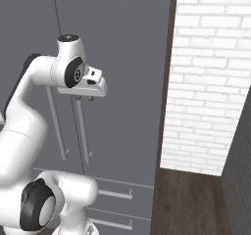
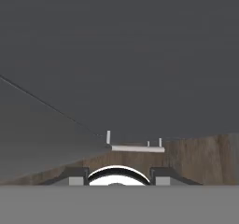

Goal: Grab a lemon wedge from the fridge and one ice cube from the ice bowl, and put them in the glass of lemonade.

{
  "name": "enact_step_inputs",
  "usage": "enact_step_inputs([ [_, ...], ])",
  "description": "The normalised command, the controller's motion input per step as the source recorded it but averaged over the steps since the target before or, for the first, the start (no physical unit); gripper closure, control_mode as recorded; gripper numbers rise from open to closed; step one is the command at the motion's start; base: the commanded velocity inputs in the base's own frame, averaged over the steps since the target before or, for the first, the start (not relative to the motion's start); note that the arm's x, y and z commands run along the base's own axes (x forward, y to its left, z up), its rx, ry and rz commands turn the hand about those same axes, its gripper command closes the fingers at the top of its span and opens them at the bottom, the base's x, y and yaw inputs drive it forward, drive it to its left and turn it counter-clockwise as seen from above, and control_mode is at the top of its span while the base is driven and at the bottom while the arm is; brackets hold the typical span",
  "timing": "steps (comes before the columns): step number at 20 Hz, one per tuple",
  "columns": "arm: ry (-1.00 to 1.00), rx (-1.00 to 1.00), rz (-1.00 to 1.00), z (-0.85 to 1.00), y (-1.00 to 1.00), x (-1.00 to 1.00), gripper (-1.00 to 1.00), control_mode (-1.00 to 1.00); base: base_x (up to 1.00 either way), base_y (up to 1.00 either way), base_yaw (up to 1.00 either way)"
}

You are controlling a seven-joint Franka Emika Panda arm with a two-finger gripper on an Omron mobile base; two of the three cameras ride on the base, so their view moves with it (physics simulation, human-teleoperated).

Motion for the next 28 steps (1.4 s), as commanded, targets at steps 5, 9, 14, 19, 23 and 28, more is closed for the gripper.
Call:
enact_step_inputs([
  [5, 0.0, 0.0, 0.0, 0.0, 0.0, -0.42, -1.0, -1.0, 0.0, 0.0, 0.0],
  [9, 0.0, 0.0, 0.0, 0.0, 0.0, -0.64, -1.0, -1.0, 0.0, 0.0, 0.0],
  [14, 0.0, 0.0, 0.0, -0.04, 0.04, -0.35, -1.0, -1.0, 0.0, 0.0, 0.0],
  [19, 0.0, 0.0, 0.0, -0.29, 0.03, -0.25, -1.0, -1.0, 0.0, 0.0, 0.0],
  [23, 0.0, 0.01, 0.0, -0.21, 0.03, -0.18, -1.0, -1.0, 0.0, 0.0, 0.0],
  [28, 0.0, 0.03, 0.0, -0.01, -0.02, -0.05, -1.0, -1.0, 0.0, 0.0, 0.0],
])
